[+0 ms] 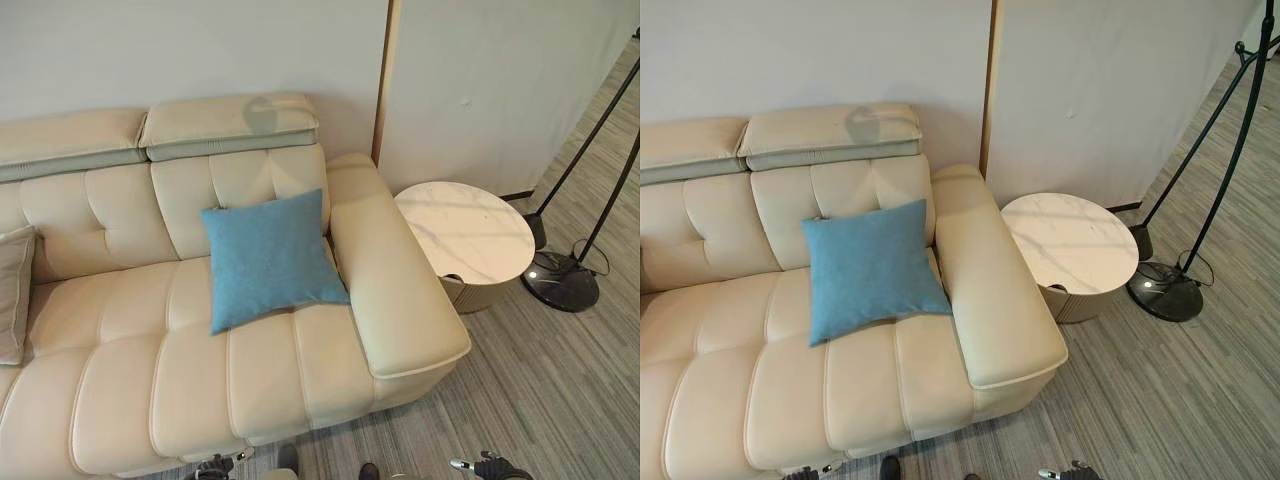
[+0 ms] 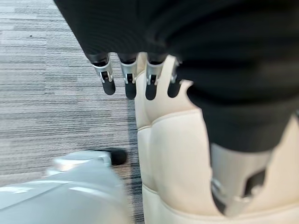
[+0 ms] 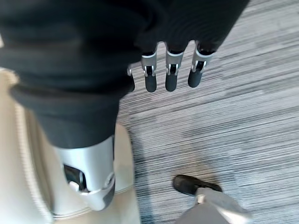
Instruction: Pick up all the scattered cushions and arrange them neatly on the sofa.
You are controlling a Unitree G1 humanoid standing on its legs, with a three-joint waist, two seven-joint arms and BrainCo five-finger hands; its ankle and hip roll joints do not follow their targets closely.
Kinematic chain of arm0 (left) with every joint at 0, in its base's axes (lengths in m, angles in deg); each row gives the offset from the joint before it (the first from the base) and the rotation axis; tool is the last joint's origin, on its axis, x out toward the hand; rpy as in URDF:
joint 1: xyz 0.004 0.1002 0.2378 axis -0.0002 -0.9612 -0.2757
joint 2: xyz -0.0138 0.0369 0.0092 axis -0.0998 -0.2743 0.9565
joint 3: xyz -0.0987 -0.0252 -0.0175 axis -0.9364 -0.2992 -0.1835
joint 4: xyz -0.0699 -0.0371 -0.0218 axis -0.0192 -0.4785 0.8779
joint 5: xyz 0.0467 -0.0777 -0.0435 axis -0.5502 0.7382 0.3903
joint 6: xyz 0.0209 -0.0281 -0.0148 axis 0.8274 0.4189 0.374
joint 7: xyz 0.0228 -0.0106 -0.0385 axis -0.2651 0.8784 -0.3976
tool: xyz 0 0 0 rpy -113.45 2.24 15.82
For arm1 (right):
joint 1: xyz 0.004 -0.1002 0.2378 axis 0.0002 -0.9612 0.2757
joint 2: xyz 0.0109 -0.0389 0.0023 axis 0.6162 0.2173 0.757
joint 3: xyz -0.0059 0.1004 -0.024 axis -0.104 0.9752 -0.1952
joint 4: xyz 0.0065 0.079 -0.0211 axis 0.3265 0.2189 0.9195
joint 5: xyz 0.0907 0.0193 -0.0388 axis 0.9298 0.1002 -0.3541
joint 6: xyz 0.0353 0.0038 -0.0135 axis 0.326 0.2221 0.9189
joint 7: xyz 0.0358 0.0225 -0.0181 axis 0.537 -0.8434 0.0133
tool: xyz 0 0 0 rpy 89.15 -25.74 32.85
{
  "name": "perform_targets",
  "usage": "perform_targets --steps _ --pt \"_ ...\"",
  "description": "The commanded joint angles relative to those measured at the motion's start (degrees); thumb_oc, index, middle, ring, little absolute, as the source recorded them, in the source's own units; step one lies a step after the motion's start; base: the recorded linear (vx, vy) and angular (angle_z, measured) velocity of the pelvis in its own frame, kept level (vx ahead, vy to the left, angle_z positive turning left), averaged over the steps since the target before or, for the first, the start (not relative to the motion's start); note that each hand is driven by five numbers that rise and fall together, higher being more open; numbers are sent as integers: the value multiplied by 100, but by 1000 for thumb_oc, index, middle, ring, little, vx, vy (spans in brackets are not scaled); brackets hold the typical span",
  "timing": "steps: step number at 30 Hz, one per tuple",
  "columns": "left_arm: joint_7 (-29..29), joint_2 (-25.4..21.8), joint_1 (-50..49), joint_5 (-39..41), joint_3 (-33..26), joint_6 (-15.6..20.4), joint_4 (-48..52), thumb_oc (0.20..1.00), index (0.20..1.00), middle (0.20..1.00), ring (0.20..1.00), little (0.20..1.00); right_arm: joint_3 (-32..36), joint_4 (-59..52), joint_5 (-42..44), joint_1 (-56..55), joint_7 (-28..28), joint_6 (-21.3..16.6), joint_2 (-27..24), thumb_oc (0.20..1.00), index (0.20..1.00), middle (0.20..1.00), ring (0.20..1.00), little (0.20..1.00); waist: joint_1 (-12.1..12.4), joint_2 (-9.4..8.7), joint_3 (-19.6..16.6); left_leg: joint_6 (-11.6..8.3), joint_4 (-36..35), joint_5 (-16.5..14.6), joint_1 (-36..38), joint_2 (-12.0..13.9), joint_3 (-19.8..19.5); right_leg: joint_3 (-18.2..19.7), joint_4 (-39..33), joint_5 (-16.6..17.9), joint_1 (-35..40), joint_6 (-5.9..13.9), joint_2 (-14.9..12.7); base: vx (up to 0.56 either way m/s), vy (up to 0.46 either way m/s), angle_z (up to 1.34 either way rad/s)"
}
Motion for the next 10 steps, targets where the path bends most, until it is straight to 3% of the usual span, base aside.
perform_targets --steps 1,3,7,10 --pt "22 -88 46 19 -110 63 -6 1000 1000 1000 1000 1000 -142 -52 -191 364 9 -98 -16 1000 1000 1000 1000 1000 61 -85 -13 128 -68 -343 239 -156 205 163 -351 -181 211 674 87 -67 68 22" --pt "15 -66 41 36 -95 62 -10 1000 1000 1000 1000 1000 -160 -29 -226 371 12 -87 -17 1000 1000 1000 1000 1000 49 -63 -38 118 -125 -377 357 -156 226 137 -371 -174 220 686 93 -49 78 7" --pt "25 7 56 -169 72 16 -44 1000 1000 1000 1000 1000 -125 -18 -195 303 -15 -67 17 1000 1000 1000 1000 1000 -84 88 -233 -3 -1007 -272 700 -84 481 -76 -560 -71 207 774 133 -46 128 14" --pt "57 22 46 -328 138 6 -120 1000 1000 1000 1000 1000 -77 107 -156 289 -34 -51 55 1000 1000 1000 1000 1000 -100 127 -279 -20 -1007 -363 677 -127 418 -85 -650 25 252 825 108 -48 179 35"
